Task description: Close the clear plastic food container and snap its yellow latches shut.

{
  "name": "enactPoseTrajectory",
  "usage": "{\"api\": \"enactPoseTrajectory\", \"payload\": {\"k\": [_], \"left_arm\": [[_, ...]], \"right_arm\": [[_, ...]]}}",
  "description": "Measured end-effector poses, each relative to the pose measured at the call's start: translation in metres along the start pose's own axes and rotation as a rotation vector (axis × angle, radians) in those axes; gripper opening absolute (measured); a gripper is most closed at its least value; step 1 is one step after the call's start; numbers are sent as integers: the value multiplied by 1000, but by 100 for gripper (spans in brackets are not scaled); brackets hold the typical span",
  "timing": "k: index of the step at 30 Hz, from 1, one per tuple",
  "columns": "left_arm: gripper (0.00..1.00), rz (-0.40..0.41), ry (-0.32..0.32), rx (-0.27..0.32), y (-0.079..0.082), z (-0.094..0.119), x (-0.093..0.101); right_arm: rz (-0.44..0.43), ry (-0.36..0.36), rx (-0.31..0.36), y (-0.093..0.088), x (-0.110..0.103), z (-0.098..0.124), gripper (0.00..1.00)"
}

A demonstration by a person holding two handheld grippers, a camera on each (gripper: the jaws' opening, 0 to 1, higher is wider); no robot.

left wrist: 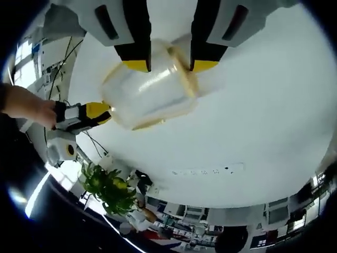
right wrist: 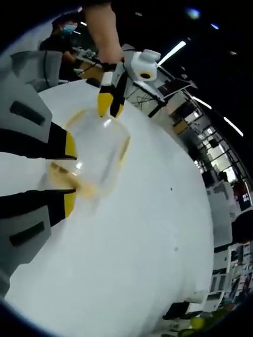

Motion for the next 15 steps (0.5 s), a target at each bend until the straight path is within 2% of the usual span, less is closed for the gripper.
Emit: {"api": "enactPoseTrajectory", "payload": {"k": [4,15], "left_arm": [[22,52,-24,-10,0,-1,-1],[22,90,-50,-62,4,-3,-2]], "right_arm": [[-11,10,-6,0,0,0,18],[-32,30,-40,2,0,0,17]]}}
Point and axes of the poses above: the point that each gripper's makers call its tool centre point, and the gripper's own axes: z roughly backward along the fingers, x roughly to its right, y roughly out of its top, the point moved 8 cm from there along z, roughly backward along the fingers, and after that the axes turned 13 degrees about -x, right-handed, at the moved point
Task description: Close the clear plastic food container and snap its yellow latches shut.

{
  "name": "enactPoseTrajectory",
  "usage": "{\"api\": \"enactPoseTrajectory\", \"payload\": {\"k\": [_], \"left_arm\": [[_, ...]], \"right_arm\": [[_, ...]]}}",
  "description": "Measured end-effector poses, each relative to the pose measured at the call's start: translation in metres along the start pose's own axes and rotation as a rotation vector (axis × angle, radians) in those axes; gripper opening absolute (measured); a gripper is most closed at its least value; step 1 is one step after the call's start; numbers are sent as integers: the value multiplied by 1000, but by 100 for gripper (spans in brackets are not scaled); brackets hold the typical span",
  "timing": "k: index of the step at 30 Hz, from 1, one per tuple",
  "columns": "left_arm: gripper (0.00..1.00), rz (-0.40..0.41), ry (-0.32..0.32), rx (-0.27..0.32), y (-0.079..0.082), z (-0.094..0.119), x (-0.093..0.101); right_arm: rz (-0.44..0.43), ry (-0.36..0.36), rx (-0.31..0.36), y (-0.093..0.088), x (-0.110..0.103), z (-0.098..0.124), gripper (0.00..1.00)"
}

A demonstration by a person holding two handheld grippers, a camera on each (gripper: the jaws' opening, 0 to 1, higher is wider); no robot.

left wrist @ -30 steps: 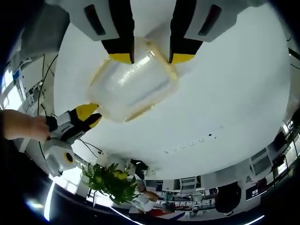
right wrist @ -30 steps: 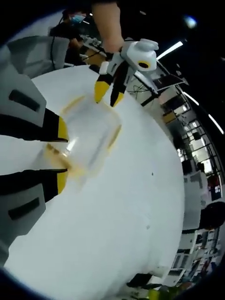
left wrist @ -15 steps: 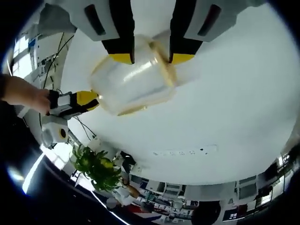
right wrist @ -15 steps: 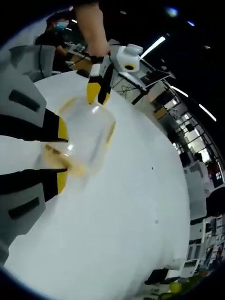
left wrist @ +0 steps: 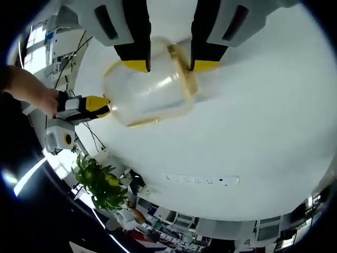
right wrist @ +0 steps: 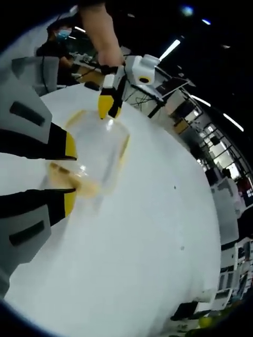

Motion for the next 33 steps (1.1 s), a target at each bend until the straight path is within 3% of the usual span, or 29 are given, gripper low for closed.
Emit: {"api": "enactPoseTrajectory", "payload": {"k": [9,19,29,30,31,33], "left_arm": [[22,89,-67,-50,1,-3,-5],[20,90,-90,-100,9,-4,-13],[19,94,-101,-106,11,-6,-19],[19,93,-103,-107,12,-7,-19],[18,124,-133,-94,14,-7,-16],[17,114,-127,-100,14,-4,-17]], "right_arm": [[-39,35,-22,2,4,-1,17],[-40,62,-60,4,5,-2,16],[-76,104,-68,5,9,-3,15],[-69,164,-67,5,5,-4,14],[-101,131,-67,6,10,-3,14],[-111,154,-54,8,11,-2,14]]}}
Point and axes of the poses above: the point that each gripper's makers call its tool centre point, and the gripper's own axes: z roughly backward along the fingers, x roughly to its right, y roughly out of its top, the point moved 8 cm from there along z, roughly backward along the fingers, and after that the axes turned 13 degrees about -x, right-handed, at the moved point
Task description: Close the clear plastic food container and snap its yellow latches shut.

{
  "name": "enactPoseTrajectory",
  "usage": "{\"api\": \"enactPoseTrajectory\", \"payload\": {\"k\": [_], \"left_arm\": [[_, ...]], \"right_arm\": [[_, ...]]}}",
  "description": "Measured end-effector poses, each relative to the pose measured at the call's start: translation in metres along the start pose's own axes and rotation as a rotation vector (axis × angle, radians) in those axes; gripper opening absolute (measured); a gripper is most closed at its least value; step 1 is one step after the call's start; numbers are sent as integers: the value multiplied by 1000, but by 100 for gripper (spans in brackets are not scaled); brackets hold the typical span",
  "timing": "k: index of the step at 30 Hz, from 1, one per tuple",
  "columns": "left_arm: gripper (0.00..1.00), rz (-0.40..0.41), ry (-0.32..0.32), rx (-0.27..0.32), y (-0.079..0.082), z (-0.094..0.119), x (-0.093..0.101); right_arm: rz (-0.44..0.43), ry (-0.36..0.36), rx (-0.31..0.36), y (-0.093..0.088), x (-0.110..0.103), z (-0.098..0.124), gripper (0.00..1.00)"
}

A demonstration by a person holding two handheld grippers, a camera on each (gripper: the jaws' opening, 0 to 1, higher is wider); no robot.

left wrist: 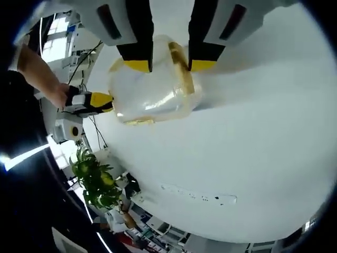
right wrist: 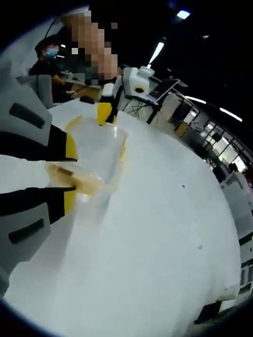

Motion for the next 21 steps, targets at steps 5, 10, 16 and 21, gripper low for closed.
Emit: {"api": "enactPoseTrajectory", "payload": {"k": [5,10,16,21], "left_arm": [[17,-10,0,-8,-3,3,6],[17,-15,2,-6,-7,4,9],[18,-23,12,-3,-5,3,7],[20,-97,91,8,-2,6,6]], "right_arm": [[0,14,-6,1,1,3,14],[1,20,0,-2,3,4,15],[19,7,5,-5,2,4,16],[99,-69,34,-7,-1,4,17]]}}
Point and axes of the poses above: the point that each gripper's makers call its tool centre point, and the gripper's own axes: z roughly backward along the fingers, x roughly to its right, y roughly out of its top, the point moved 8 cm from there along z, roughly backward along the fingers, and after that the axes turned 13 degrees about -x, right-handed, at the moved point
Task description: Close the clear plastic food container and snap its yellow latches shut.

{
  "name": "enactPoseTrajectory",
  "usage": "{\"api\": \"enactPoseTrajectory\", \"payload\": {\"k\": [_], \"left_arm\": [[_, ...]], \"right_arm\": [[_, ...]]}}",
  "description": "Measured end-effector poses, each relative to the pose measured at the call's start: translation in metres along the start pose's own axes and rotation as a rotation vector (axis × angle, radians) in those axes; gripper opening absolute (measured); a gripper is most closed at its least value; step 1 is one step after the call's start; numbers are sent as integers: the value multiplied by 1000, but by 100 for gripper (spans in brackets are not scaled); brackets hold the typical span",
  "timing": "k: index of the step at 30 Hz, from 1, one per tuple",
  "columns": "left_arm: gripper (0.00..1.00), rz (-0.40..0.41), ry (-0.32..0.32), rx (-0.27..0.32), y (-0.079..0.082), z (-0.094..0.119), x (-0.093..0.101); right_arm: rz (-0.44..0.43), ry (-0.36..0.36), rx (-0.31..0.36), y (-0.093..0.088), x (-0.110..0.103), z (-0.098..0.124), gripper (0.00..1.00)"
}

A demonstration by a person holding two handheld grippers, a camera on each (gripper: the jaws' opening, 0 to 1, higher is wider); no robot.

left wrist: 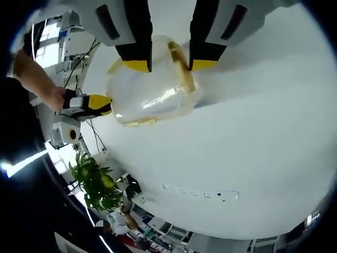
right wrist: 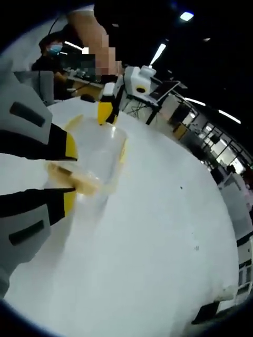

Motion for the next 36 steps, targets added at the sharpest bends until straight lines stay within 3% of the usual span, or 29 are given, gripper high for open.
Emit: {"api": "enactPoseTrajectory", "payload": {"k": [8,11,18,25,32,36], "left_arm": [[21,-147,114,-50,0,2,20],[21,-242,158,-83,4,3,19],[20,-367,232,-130,5,7,27],[20,-420,229,-123,13,11,37],[20,-590,270,-152,23,6,51],[20,-632,270,-160,29,1,59]], "right_arm": [[124,-116,-26,3,-11,-1,18],[146,-132,-36,3,-13,-2,19],[221,-193,-64,4,-18,-1,17],[248,-185,-43,10,-24,5,13],[300,-143,-30,19,-43,1,16],[375,-150,-63,19,-50,-8,17]]}}
Point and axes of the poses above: the point that each gripper's makers call its tool centre point, and the gripper's own axes: z roughly backward along the fingers, x roughly to its right, y roughly out of its top, the point moved 8 cm from there along z, roughly backward along the fingers, and after that the axes turned 13 degrees about -x, right-handed, at the moved point
